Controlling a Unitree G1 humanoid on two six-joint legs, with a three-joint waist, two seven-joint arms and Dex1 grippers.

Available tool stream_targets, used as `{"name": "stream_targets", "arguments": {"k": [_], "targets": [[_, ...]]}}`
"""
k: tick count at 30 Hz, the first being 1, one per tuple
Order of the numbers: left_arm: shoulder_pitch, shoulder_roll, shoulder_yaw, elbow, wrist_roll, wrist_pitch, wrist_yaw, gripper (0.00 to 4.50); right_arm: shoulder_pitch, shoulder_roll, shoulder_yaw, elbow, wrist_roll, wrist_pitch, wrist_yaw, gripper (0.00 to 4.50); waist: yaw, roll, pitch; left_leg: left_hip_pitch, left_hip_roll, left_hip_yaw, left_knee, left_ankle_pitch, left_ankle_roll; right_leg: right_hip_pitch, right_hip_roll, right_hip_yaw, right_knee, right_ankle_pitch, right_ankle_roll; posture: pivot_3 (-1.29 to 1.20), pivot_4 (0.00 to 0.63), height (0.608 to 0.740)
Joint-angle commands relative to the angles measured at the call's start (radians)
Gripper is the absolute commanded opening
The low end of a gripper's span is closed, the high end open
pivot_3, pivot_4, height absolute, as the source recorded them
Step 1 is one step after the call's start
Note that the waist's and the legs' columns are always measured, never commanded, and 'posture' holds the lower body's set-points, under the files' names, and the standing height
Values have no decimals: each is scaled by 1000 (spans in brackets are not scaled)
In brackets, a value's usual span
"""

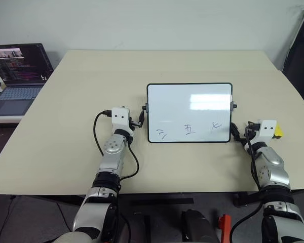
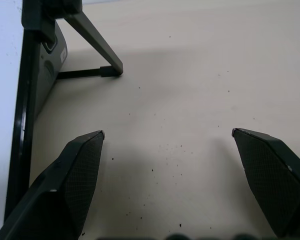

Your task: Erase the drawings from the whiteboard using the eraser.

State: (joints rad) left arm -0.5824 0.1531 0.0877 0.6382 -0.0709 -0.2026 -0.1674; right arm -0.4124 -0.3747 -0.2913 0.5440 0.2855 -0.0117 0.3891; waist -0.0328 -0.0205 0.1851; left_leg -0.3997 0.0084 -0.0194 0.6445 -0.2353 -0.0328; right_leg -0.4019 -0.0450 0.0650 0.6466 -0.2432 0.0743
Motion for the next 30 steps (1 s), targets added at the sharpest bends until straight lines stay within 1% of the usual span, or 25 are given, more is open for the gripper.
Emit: {"name": "stream_targets", "arguments": {"k": [1,4,9,12,14,17,19,21,22,24,25,27,30], "targets": [[-11,10,9,-2,-9,-9,-16,4500,-12,7,-1,-32,-1,-20,-6,4492,0,0,0,0,0,0,0,0,0,0,0,0,0,0,0,0,150,740],[-18,17,5,10,-14,-16,-53,4500,-20,-3,-11,-27,1,-24,-11,4492,0,0,0,0,0,0,0,0,0,0,0,0,0,0,0,0,150,740],[-25,23,9,11,-17,-12,-74,4500,-31,-30,-13,-28,9,-11,18,4492,0,0,0,-1,0,0,0,0,0,-1,0,0,0,0,0,0,150,740],[-20,30,16,-41,-44,27,-112,4500,-32,-48,-21,-28,16,-7,31,4492,0,0,0,-1,0,0,0,0,0,-1,0,0,0,0,0,0,150,740],[-14,58,20,-101,-65,74,-155,4500,-25,-63,-24,-49,25,0,47,4492,0,0,0,-1,0,0,0,0,0,-1,0,0,0,0,0,0,150,740],[28,126,21,-173,-106,150,-271,4500,-6,-88,-41,-56,37,6,63,4492,-5,0,0,-1,0,0,0,0,0,-1,0,0,1,0,0,0,150,740],[52,227,50,-246,-183,215,-418,4500,5,-111,-63,-124,64,52,62,4492,-8,0,0,-1,1,0,-1,0,0,-2,1,1,1,0,0,0,150,740],[88,328,52,-425,-337,372,-623,4500,-1,-165,-102,-111,83,67,84,4492,-10,0,0,-1,1,0,0,0,0,-2,1,0,1,0,-1,0,150,740],[95,360,44,-512,-412,460,-694,4500,-5,-188,-118,-104,89,76,90,4492,-17,0,1,-1,1,0,0,0,0,-2,1,1,2,0,-1,0,150,740],[95,405,8,-658,-541,636,-779,4500,-11,-223,-139,-100,105,98,103,4492,-10,0,1,-3,2,0,0,0,0,-3,1,0,1,1,-1,0,150,740],[86,418,-20,-715,-587,716,-800,4500,-14,-238,-145,-96,111,107,114,4492,-6,0,1,-3,2,-1,0,0,0,-3,1,-1,1,1,-1,0,150,740],[61,406,-95,-800,-628,800,-830,4500,-24,-269,-152,-65,111,106,136,4492,0,0,1,-2,1,-1,0,0,0,-1,1,-1,0,0,-1,0,150,740],[18,311,-222,-829,-579,818,-798,4500,-58,-316,-164,25,98,95,154,4492,-1,0,1,3,1,-1,1,0,0,5,1,-1,-1,0,-1,0,150,740]]}}
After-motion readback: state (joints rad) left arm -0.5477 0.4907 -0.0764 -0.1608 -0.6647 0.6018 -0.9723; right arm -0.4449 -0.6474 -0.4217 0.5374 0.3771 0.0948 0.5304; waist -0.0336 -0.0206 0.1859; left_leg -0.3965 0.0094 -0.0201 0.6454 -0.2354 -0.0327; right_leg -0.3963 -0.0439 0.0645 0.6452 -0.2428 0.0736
